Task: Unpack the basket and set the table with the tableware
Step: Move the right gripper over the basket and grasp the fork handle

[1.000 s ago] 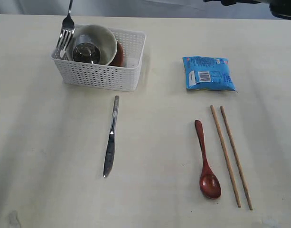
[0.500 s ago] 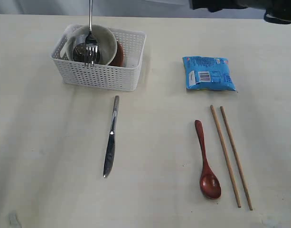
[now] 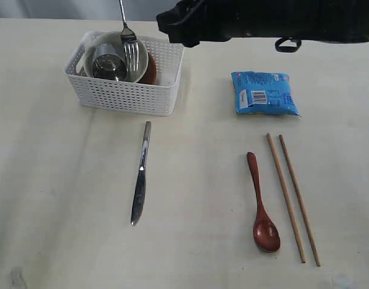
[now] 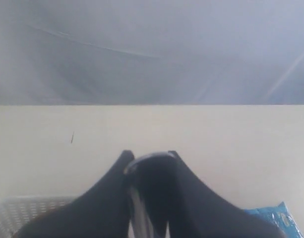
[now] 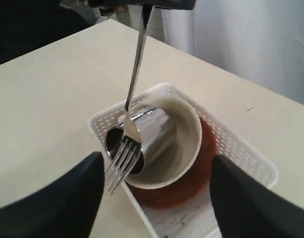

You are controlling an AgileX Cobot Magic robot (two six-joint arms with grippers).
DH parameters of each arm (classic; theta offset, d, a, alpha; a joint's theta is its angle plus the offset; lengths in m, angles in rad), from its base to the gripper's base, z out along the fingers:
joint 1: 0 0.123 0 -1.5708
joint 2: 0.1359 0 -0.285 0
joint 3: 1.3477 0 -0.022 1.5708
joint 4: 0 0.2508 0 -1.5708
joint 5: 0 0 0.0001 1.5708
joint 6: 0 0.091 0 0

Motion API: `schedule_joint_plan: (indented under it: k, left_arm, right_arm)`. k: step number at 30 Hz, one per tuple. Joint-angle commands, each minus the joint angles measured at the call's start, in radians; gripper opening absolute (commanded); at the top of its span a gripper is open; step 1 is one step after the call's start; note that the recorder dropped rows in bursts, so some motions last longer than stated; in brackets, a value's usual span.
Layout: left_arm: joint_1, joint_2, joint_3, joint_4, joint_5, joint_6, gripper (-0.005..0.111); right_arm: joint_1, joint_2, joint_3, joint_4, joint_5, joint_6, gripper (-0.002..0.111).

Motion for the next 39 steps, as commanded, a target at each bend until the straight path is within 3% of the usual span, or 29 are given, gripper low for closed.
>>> schedule_joint_plan:
  k: [1,13,36,39]
  left_arm:
    - [-0.001,-0.012,0.009,-0.009,-0.011,-0.021,0.005]
    - [-0.001,-0.012,0.009,-0.009,0.005,-0.021,0.005]
    - [-0.001,-0.012,0.009,-0.007,0.022,-0.001,0.005]
    - [-0.001,-0.012,0.009,-0.007,0.022,-0.001,0.005]
  right_arm:
    - [-0.003,0.106,-0.104,-0.003,0.093,-0.009,0.059]
    - [-0.003,0.324,-0.343,-0.003,0.214,-0.045,0.059]
    - [-0.003,0.413,-0.449,-0.003,0.279,-0.056,0.058]
    - [-0.003,0.413,-0.447,-0.003,0.279,-0.054,0.051]
